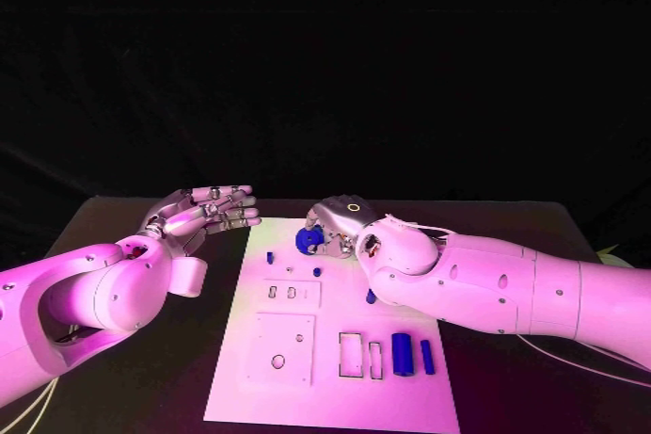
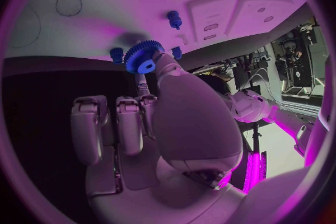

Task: Assemble the parts on the task board

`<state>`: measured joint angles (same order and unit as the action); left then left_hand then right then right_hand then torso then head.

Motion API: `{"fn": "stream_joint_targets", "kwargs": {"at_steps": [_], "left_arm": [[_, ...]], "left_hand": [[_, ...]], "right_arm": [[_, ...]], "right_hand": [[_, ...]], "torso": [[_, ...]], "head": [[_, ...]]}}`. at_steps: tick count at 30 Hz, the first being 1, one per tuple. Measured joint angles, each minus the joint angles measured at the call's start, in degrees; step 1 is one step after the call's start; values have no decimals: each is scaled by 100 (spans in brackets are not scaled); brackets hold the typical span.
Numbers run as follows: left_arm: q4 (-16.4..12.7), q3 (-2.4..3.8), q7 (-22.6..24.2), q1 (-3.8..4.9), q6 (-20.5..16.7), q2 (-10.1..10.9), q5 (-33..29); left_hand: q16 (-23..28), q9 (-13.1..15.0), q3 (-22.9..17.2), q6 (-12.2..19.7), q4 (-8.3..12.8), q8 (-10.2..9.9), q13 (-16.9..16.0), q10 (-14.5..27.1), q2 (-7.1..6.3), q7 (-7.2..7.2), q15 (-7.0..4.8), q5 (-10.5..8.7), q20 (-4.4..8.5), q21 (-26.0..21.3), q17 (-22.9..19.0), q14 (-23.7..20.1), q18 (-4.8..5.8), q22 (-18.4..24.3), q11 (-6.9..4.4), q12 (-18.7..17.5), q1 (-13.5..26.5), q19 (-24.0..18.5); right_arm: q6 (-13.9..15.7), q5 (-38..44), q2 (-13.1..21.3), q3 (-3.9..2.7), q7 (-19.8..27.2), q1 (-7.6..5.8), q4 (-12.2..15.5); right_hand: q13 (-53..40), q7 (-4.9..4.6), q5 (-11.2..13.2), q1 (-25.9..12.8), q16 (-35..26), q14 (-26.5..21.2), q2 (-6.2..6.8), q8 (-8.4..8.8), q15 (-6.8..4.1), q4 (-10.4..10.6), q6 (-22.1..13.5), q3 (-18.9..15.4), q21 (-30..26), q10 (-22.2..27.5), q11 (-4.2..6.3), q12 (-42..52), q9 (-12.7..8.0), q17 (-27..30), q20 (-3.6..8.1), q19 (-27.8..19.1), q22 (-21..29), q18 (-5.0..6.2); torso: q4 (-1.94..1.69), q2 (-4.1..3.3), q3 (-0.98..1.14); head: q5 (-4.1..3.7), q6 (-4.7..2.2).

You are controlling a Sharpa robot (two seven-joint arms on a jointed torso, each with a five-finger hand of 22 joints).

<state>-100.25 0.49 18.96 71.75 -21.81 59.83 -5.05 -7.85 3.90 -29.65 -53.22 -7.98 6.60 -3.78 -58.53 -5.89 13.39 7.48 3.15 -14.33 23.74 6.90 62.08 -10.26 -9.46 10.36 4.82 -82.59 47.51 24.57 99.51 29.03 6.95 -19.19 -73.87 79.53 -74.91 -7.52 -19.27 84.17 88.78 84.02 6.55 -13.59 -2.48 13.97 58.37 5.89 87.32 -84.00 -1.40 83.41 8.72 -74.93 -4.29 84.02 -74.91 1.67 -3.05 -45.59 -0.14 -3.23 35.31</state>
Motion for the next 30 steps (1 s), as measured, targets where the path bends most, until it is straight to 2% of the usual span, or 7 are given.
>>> {"fn": "stream_joint_targets", "kwargs": {"at_steps": [14,21,23,24,26,30], "left_arm": [[-14,0,-1,0,3,15,0],[-12,0,-3,0,4,19,0],[-11,0,-4,1,5,19,0],[-11,0,-5,1,5,19,0],[-11,0,-6,1,6,18,0],[-11,0,-8,1,8,17,0]], "left_hand": [[0,0,0,0,0,0,0,0,0,0,0,0,0,0,-1,0,0,-5,0,0,0,0],[0,0,0,0,0,0,0,0,1,0,0,0,0,0,-1,0,0,-4,0,0,0,0],[0,0,0,0,0,0,0,0,1,0,0,0,0,0,-1,0,0,-4,0,0,-1,0],[0,0,0,0,0,0,0,0,1,0,0,0,0,0,-1,0,0,-4,0,0,-1,0],[0,0,0,0,0,0,0,0,1,0,0,0,0,0,-1,0,0,-4,0,0,-1,0],[0,0,-36,0,3,0,0,0,1,0,0,0,0,0,5,0,0,-4,0,0,-1,0]], "right_arm": [[-172,74,-42,13,-82,13,-54],[-171,118,-65,11,-170,12,-72],[-162,130,-71,12,-204,12,-82],[-157,134,-73,12,-218,12,-84],[-147,140,-81,14,-245,14,-89],[-133,141,-99,16,-272,16,-91]], "right_hand": [[0,1,-16,-1,0,0,1,65,0,3,-1,34,0,0,0,0,3,1,0,0,-4,0],[1,2,-16,-60,0,0,60,79,0,5,-1,81,0,0,0,-22,6,1,0,0,-4,0],[1,27,-16,-136,0,0,136,144,0,27,24,119,0,0,0,-66,166,1,0,0,-4,0],[1,41,-16,-150,0,-2,150,191,3,34,38,127,-1,-7,-11,-73,180,1,0,0,-4,1],[1,76,85,-214,0,-1,208,257,63,54,14,152,-1,4,-63,-112,248,1,0,0,-4,1],[1,-13,284,-359,0,0,246,401,105,125,-157,118,-1,22,-123,-155,245,2,-19,-10,-3,1]], "torso": [[2,2,0],[-3,1,1],[-3,1,2],[-2,1,3],[-1,1,3],[0,1,3]], "head": [[26,-3],[16,1],[16,1],[16,1],[16,-1],[19,-7]]}}
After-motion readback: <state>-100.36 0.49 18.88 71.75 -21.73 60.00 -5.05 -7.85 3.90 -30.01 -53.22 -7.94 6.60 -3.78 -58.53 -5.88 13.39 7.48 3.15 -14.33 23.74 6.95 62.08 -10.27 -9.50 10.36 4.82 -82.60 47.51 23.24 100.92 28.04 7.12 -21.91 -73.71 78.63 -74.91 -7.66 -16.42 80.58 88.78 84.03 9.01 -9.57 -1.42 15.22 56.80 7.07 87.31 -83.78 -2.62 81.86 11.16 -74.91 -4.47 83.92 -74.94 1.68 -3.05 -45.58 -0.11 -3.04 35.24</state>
